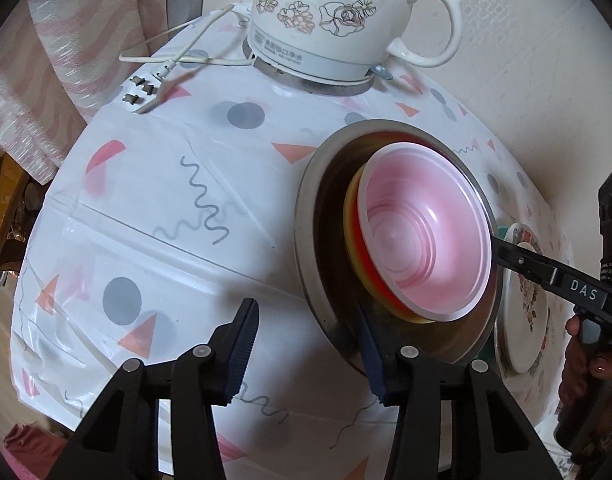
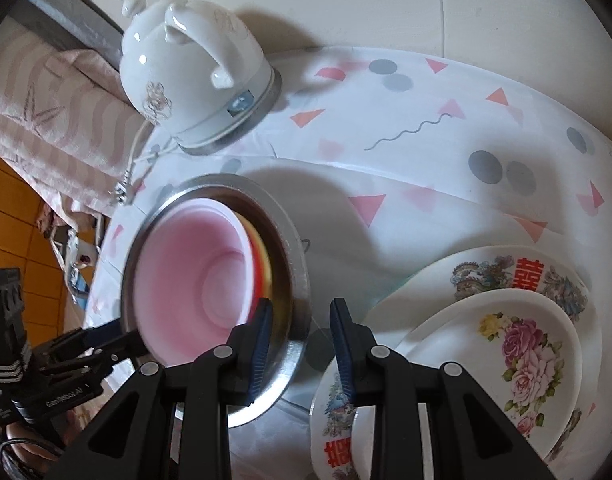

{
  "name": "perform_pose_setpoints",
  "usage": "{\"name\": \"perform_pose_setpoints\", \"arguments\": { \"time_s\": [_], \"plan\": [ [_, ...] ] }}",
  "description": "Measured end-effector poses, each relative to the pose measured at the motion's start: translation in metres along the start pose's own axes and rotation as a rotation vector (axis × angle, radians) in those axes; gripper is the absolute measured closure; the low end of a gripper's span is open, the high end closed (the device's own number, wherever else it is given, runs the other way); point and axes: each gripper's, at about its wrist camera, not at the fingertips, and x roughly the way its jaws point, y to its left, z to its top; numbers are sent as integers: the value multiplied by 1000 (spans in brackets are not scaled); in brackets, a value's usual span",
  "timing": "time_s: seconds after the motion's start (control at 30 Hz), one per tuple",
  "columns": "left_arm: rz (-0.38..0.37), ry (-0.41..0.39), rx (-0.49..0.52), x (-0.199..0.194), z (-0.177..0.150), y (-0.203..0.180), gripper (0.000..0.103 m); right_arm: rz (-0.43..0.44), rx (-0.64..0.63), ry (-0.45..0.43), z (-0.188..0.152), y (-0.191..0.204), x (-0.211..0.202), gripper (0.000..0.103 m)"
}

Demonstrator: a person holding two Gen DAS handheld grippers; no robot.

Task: Organize plates and bowls
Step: 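Grasp the rim of the steel bowl stack with both grippers, then lift the steel bowl stack and carry it over the floral plate stack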

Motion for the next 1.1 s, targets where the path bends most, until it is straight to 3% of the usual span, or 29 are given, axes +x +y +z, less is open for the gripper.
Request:
{"name": "perform_pose_setpoints", "arguments": {
  "time_s": [0.47,0.6,0.67,0.9,1.1],
  "plan": [
    [-6,20,51,13,5,-8,68,15,-83,53,18,-1,19,75],
    [-12,19,69,16,8,-12,76,72,-104,78,22,-1,27,93],
    [1,11,82,16,9,-13,80,73,-109,72,25,2,28,93],
    [15,-9,27,15,18,4,80,119,-53,38,33,8,35,93],
    [3,-14,8,14,14,8,80,136,-36,60,26,8,39,93]
  ]
}}
